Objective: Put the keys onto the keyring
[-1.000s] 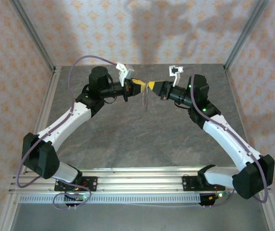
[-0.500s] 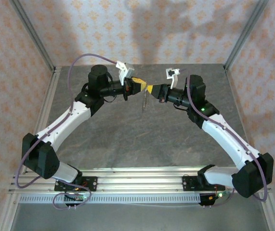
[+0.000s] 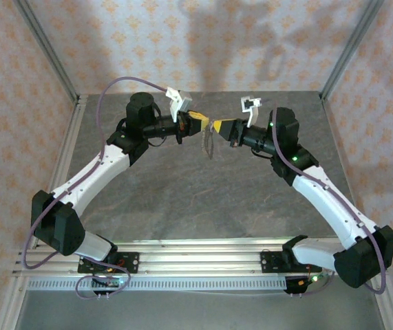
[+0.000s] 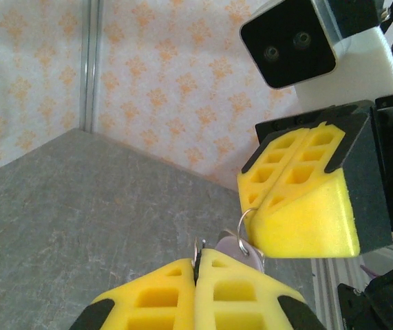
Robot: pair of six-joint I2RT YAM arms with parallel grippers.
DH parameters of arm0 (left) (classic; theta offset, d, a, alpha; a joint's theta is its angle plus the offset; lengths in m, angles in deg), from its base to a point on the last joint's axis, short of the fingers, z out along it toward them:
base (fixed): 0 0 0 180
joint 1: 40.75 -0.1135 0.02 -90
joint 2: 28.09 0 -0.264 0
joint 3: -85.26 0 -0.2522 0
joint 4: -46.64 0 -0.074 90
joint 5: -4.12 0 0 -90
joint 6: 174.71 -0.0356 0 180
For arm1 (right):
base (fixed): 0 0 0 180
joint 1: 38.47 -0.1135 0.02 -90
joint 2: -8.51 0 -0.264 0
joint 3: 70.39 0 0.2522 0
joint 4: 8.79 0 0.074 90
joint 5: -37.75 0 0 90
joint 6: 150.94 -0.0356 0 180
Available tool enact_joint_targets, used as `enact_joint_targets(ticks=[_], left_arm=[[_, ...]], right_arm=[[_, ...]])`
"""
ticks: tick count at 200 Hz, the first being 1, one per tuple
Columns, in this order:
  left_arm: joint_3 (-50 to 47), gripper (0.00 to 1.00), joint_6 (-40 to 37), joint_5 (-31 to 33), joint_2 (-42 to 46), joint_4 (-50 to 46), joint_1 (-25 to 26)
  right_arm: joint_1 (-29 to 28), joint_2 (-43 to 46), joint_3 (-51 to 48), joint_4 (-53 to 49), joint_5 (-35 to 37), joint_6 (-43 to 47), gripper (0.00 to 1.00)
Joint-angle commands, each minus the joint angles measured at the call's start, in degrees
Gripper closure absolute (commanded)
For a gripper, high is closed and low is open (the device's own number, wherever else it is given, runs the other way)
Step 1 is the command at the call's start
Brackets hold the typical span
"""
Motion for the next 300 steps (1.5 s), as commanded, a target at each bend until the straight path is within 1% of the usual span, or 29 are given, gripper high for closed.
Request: enact_joint_targets(ticks=[1,50,60,111,169,243,300], left_arm=[[2.1,1.0,-1.4,-1.3,-0.3,0.5,0.4],[2.7,1.0,-1.4,-1.7,-0.6,0.5,0.5],[2.8,1.0,-1.3,-1.7,-0.7,0.6,0.5],[3.1,1.0,-1.2,-1.9,-0.7,0.5,0.7],[3.0,1.0,-1.5,-2.6,-0.7,0.3,0.9],[2.8,1.0,-1.8,-3.5,0.2,0.2,1.2],[2.3,1.0,-1.5,-2.8,1.2,1.0,1.2]], right_arm=[[-0.3,0.1,2.3,1.2,0.3,0.7,1.0],[-0.3,-0.2,3.1,2.3,-0.6,-0.2,1.0],[-0.3,-1.7,3.2,2.5,-0.8,-0.3,1.0],[-0.4,-2.8,3.6,3.4,-1.6,-1.2,1.0],[-0.4,-3.4,3.9,4.2,-0.8,-1.7,1.0],[-0.3,-5.1,5.1,0.2,1.1,0.1,1.0],[1.7,-5.7,3.0,-0.3,1.1,-0.7,1.0]])
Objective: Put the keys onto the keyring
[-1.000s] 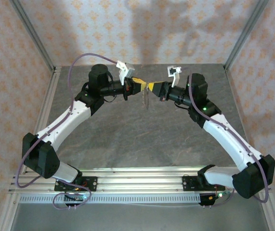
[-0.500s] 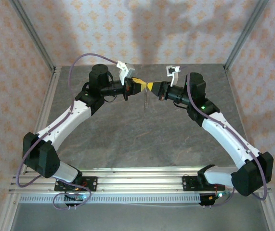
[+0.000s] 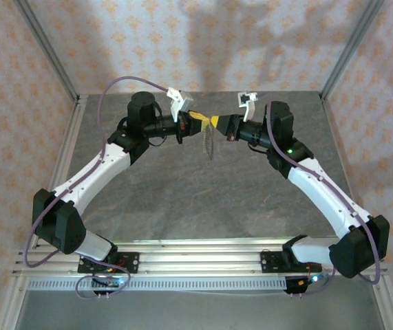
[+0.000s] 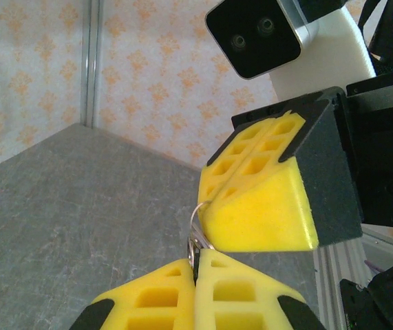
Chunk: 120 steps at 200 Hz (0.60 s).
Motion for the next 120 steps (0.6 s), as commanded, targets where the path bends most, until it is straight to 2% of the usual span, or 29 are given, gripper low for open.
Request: enact_joint_targets(ticks=[1,120], left_arm=[[1.6,1.0,-0.7,-2.6,1.9,2.0,1.2],[0.4,1.0,1.7,0.9,2.7,5.7,1.2]], right_arm=[[1.0,-1.0,-0.2,-0.1,0.8,0.2,1.0],[1.5,-0.5,-3.8,0.0,-2.2,-0.8,1.0]])
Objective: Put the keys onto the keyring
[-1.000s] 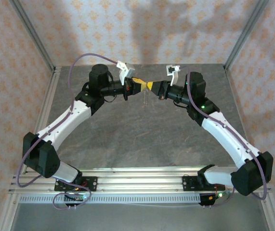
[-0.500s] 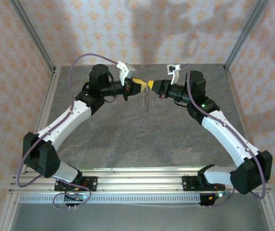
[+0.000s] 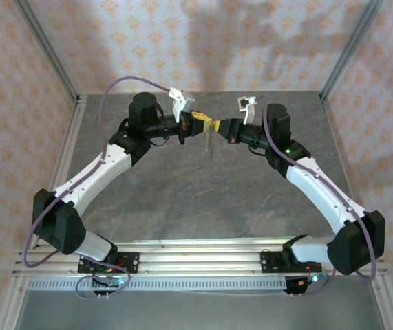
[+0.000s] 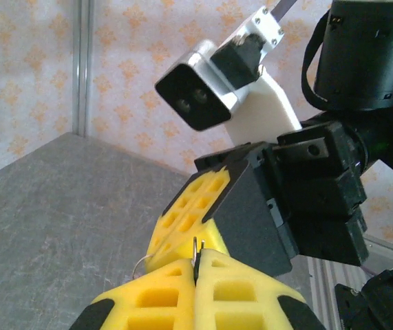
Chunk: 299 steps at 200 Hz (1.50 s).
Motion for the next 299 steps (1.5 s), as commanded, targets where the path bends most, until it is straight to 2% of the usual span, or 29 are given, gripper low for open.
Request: enact_joint_targets(ticks=[1,68,117,157,204,299], left_arm=[[0.5,1.0,0.8,0.7,2.6,3.7,0.1],[-0.6,1.0,-1.3,2.5,3.6,3.3,0.1],[-3.1,1.0,-8.8,4.8,6.5,7.2,0.5],[-3.1,1.0,-13.9,9.6,7.7,11.9,1.5],[-0.7,1.0,-23.1,11.9,7.9,9.2,2.9],[1.6,1.0,-22.3,9.4,6.8,10.3,3.0]], right_arm=[[0.1,0.8,-1.0,0.9,-1.4,-0.6,1.0],[1.3,5.2,-1.9,0.1,0.5,-0.7,1.0],[2.1,9.9,-3.6,-0.1,2.6,-0.5,1.0],[2.8,12.2,-5.6,2.5,4.7,-0.6,1.0],[2.9,12.2,-5.4,7.2,4.3,-1.7,1.0],[2.9,14.5,-1.8,10.3,3.2,-2.1,1.0]])
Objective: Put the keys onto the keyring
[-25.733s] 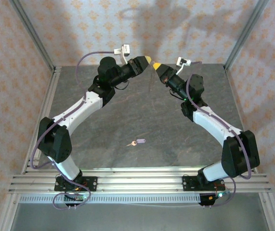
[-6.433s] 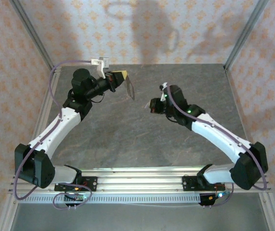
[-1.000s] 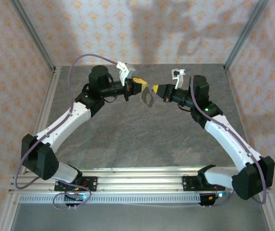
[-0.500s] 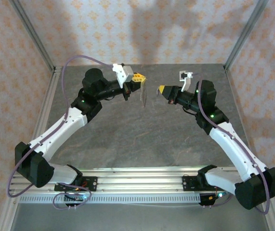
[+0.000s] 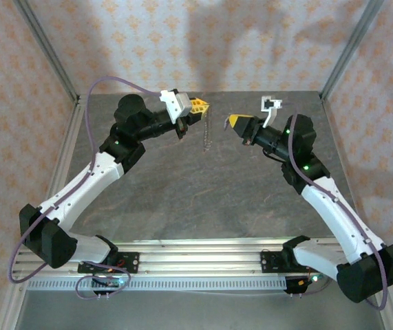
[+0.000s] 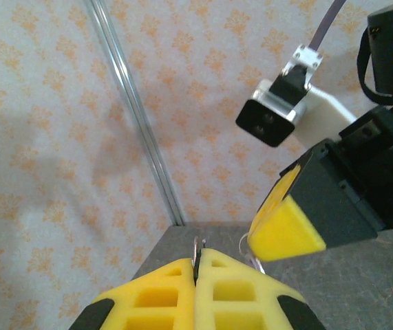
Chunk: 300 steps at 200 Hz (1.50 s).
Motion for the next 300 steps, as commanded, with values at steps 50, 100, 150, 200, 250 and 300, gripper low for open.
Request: enact_joint_targets(ticks=[50,100,150,200,250,300], left_arm=[[1.3,1.0,2.0,-0.9,0.2,3.4,0.4],[4.3,1.0,8.7,0.3,-1.1,0.4,0.4],[3.6,1.0,13.3,0.1,-1.2,2.2,0.6],[2.9,1.0,12.6,0.1,-0.4,1.6,1.1],[3.1,1.0,12.2,0.1,-0.5,1.3,1.4],[3.4,1.0,11.6,0.0,-0.7,1.4,1.6]], right_arm=[[0.2,0.4,5.0,8.0,-3.3,-2.8,1.0],[-1.7,-2.2,7.4,10.7,-4.7,-3.6,1.0],[-3.6,-3.8,8.7,9.9,-4.7,-2.5,1.0],[-4.9,-4.8,9.6,9.5,-4.6,-2.0,1.0],[-5.4,-5.8,10.4,9.3,-4.9,-1.9,1.0],[-5.6,-6.4,10.6,8.2,-5.2,-1.7,1.0]])
